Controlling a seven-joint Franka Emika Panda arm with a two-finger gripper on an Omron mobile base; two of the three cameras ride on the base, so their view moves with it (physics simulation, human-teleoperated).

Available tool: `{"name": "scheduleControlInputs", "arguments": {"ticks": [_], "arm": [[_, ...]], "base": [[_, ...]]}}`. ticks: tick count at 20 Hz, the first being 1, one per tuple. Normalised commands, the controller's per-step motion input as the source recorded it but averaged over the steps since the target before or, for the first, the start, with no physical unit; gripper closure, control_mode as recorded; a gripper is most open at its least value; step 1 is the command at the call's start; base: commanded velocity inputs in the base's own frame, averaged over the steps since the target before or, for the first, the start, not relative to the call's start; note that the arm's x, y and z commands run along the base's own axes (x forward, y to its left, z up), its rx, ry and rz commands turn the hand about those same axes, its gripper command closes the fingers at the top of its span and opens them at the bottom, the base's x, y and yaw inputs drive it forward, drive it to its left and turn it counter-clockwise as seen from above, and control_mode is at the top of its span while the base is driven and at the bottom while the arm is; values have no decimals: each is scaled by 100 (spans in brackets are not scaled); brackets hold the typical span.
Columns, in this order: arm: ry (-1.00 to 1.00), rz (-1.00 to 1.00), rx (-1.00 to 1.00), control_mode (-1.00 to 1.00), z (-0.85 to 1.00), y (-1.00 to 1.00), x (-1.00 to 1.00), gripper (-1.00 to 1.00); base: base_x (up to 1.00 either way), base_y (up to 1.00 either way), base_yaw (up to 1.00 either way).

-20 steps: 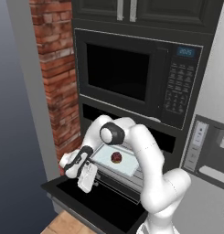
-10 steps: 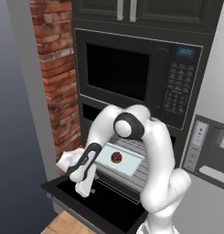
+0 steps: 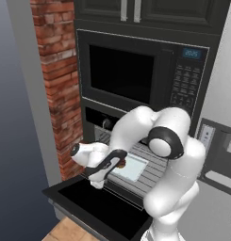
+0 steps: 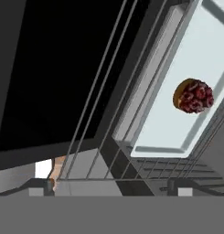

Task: Take the baked cake out of the oven and place it on the plate for cooling. Then close the oven door.

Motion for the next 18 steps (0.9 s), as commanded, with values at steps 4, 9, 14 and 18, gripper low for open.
{"name": "scheduleControlInputs", "arguments": {"ticks": [4, 9, 14, 18], "arm": [[1, 6, 0, -100, 42, -20, 83, -100], [4, 9, -6, -100, 6, -24, 52, -100], [6, 11, -9, -100, -7, -21, 42, -100], [14, 10, -2, -100, -20, -16, 45, -100]], "base": [[0, 0, 0], [0, 0, 0], [0, 0, 0], [0, 0, 0]]}}
